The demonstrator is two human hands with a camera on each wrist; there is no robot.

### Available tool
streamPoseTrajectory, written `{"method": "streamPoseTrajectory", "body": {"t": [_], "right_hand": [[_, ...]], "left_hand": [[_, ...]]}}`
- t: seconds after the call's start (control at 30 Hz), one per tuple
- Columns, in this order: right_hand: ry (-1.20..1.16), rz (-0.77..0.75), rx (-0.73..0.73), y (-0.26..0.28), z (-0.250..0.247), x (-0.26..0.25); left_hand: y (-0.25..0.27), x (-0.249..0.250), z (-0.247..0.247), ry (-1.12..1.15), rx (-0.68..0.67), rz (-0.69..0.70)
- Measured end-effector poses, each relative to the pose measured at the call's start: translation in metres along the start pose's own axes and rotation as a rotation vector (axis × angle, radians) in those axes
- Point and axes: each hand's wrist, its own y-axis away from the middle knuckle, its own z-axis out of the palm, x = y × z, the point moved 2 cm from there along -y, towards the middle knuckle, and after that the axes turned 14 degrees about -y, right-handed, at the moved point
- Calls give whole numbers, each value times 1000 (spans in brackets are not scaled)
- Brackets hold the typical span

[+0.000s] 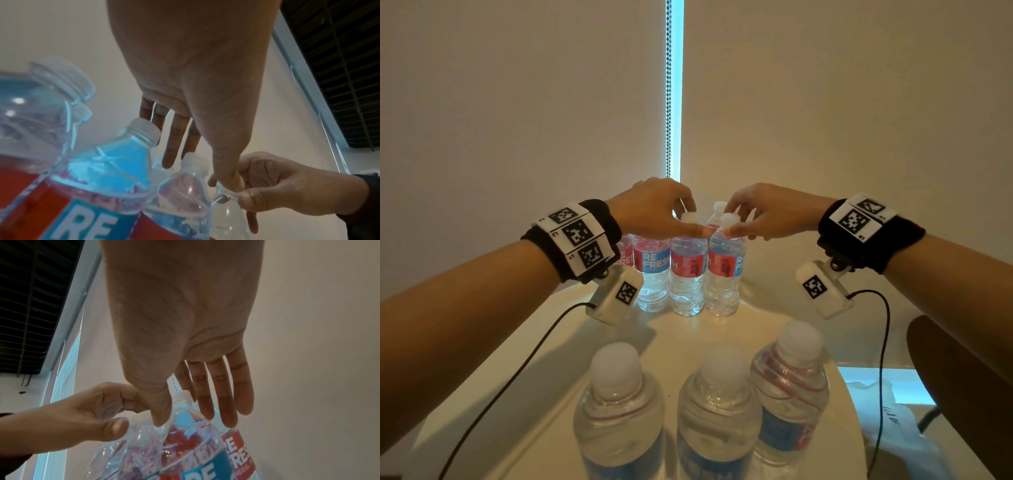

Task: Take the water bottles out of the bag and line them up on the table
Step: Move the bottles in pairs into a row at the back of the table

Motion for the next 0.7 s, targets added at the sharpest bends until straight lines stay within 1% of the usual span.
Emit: {"method": "streamPoseTrajectory", "body": {"t": [0.1,0.23,0.37,0.47,0.6,0.7], "right_hand": [[6,15,19,8,-3,-2],[-45,-1,122,33,-21,-6],[-163,-33,247,76,-39,-8],[-211,-95,295,113,-42,-11],[-316,-209,283,157,-26,-17],[-404,-262,195,185,-5,-22]], "left_hand": [[9,-3,-10,26,54,-8],[35,-14,-27,65,131,-26],[78,-16,-49,68,192,-25],[117,-11,-66,72,257,7],[168,6,-75,197,288,49],[200,26,-69,303,280,44]]}}
